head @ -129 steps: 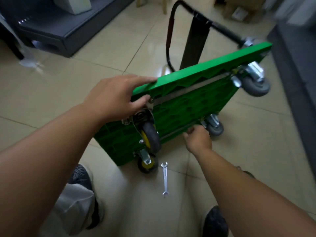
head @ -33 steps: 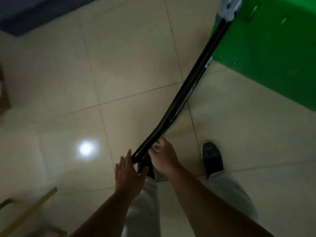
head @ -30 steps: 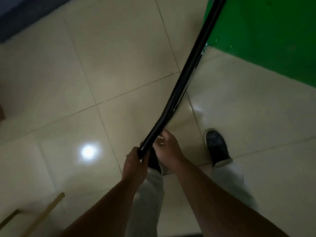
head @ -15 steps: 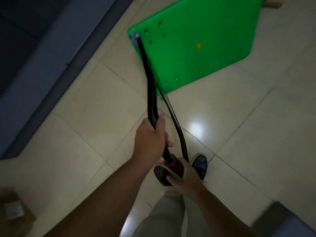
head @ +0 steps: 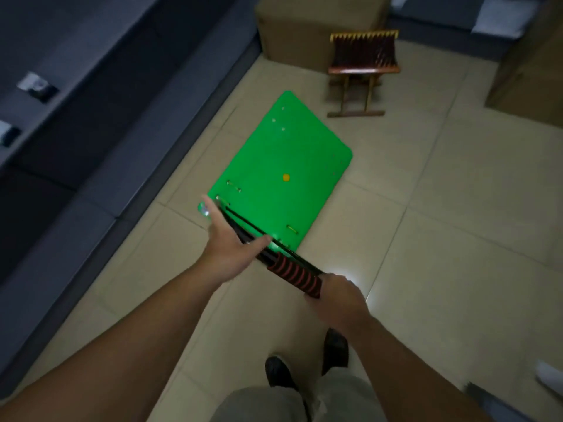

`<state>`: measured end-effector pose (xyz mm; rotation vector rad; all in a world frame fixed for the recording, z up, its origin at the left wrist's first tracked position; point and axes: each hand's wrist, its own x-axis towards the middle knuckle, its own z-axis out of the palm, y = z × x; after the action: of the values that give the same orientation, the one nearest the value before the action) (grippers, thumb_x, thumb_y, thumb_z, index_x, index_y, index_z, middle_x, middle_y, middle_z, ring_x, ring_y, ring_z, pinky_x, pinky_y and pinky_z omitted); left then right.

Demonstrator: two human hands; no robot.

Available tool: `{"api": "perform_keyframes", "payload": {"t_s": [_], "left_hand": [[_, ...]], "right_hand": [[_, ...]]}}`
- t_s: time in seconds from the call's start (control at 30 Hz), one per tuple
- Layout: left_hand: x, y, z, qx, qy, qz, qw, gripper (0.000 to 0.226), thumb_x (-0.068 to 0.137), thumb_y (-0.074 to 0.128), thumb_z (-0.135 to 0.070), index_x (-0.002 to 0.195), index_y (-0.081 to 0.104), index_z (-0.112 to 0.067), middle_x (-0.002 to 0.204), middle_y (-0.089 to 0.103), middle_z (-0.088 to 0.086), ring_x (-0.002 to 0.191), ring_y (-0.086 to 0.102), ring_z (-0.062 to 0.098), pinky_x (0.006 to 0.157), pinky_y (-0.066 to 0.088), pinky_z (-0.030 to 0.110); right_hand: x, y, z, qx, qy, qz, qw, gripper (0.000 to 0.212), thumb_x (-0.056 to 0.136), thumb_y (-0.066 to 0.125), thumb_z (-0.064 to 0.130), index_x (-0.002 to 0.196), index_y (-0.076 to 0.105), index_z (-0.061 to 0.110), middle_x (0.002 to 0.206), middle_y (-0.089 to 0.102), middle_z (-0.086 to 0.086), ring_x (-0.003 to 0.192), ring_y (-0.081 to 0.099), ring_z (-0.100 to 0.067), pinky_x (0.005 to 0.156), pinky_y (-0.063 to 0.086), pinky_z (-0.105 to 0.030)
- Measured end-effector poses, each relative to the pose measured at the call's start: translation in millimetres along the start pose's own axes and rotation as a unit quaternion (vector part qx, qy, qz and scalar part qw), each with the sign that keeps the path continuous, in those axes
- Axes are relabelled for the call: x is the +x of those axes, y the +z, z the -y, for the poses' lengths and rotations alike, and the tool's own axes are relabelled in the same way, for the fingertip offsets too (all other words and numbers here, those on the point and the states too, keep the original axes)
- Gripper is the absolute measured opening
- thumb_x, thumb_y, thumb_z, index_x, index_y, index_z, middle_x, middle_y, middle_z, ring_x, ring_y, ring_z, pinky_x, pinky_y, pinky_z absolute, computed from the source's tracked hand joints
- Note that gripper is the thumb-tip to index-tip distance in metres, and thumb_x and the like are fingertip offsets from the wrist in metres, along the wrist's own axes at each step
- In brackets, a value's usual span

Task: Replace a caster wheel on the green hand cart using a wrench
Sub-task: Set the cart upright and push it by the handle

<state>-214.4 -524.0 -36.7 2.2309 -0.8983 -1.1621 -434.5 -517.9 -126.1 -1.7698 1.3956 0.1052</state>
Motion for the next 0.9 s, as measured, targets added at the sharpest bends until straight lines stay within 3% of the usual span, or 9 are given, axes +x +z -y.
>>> {"api": "perform_keyframes", "payload": {"t_s": [0.07,0.13,0.2,0.27,0.3,0.4,0.5,0.67,0.9], "left_hand": [[-11.1,-9.4,2.2,0.273,0.097,-0.069,0.955,0.112,0.085,0.052,-0.079,0.156,-0.025,-0.038,0.167,-0.012,0.017,0.156,-0.007,0.035,0.127,0.006,0.049],[-17.7,-22.3,9.7,0.399,0.211,-0.097,0.887,0.101,0.081,0.023,-0.091,0.16,-0.012,-0.039,0.167,-0.019,0.017,0.152,-0.024,0.036,0.123,-0.015,0.048],[-20.8,-39.4,17.4,0.436,0.292,-0.048,0.85,0.104,0.079,0.031,-0.094,0.162,0.01,-0.036,0.167,0.019,0.012,0.154,0.008,0.041,0.125,-0.006,0.055],[-12.6,-60.0,33.3,0.479,0.346,-0.019,0.807,0.089,0.08,0.046,-0.086,0.15,0.046,-0.03,0.136,0.056,0.003,0.127,0.048,0.034,0.119,0.026,0.056],[-9.0,-69.5,38.2,0.486,0.35,-0.012,0.8,0.074,0.081,0.05,-0.079,0.134,0.059,-0.028,0.119,0.062,0.0,0.111,0.056,0.029,0.108,0.04,0.05],[-5.1,-89.4,58.4,0.457,0.349,0.008,0.818,0.038,0.074,0.068,-0.05,0.104,0.066,-0.027,0.092,0.069,-0.005,0.084,0.067,0.024,0.075,0.051,0.037],[-2.7,-108.2,92.4,0.447,0.419,0.047,0.789,0.055,0.065,0.082,-0.032,0.115,0.061,-0.027,0.093,0.074,-0.006,0.073,0.072,0.017,0.057,0.055,0.03],[-9.5,-162.2,161.6,0.398,0.485,0.099,0.773,0.034,0.065,0.083,-0.036,0.085,0.056,-0.031,0.071,0.065,-0.012,0.057,0.064,0.006,0.05,0.048,0.021],[-37.1,-196.8,268.6,0.366,0.494,0.116,0.78,0.024,0.075,0.067,-0.05,0.087,0.058,-0.032,0.076,0.069,-0.012,0.061,0.067,0.004,0.049,0.052,0.02]], "right_hand": [[5.3,-28.7,23.0,-0.05,-0.027,0.001,0.998,0.026,0.09,0.054,0.044,0.092,0.062,0.02,0.086,0.07,-0.002,0.081,0.069,-0.025,0.076,0.059,-0.038],[9.1,-46.5,44.8,-0.104,-0.045,0.0,0.994,0.027,0.09,0.054,0.044,0.094,0.061,0.018,0.09,0.069,-0.003,0.084,0.069,-0.027,0.076,0.057,-0.036],[9.9,-53.7,65.7,-0.15,-0.051,0.004,0.987,0.025,0.089,0.055,0.044,0.091,0.055,0.018,0.093,0.067,-0.004,0.087,0.068,-0.028,0.074,0.052,-0.033],[6.1,-52.5,87.2,-0.186,-0.053,0.016,0.981,0.021,0.089,0.056,0.041,0.089,0.05,0.02,0.097,0.067,-0.005,0.09,0.067,-0.029,0.073,0.049,-0.032],[2.3,-48.3,98.2,-0.197,-0.053,0.02,0.979,0.019,0.089,0.056,0.039,0.09,0.049,0.021,0.098,0.067,-0.005,0.091,0.067,-0.029,0.074,0.049,-0.032],[-15.5,-19.0,130.9,-0.219,-0.049,0.025,0.974,0.019,0.089,0.053,0.035,0.098,0.057,0.019,0.103,0.067,-0.006,0.095,0.067,-0.029,0.08,0.052,-0.035],[-33.1,19.7,158.0,-0.227,-0.025,0.025,0.973,0.021,0.089,0.052,0.034,0.105,0.058,0.02,0.102,0.066,-0.003,0.094,0.066,-0.025,0.083,0.055,-0.037],[-64.0,79.2,211.6,-0.264,0.004,0.022,0.964,0.018,0.089,0.053,0.032,0.102,0.058,0.021,0.098,0.065,-0.002,0.09,0.065,-0.025,0.082,0.055,-0.038],[-109.4,154.6,255.2,-0.311,-0.008,0.045,0.949,0.011,0.091,0.057,0.029,0.09,0.047,0.024,0.083,0.051,0.001,0.076,0.052,-0.022,0.073,0.048,-0.034]]}}
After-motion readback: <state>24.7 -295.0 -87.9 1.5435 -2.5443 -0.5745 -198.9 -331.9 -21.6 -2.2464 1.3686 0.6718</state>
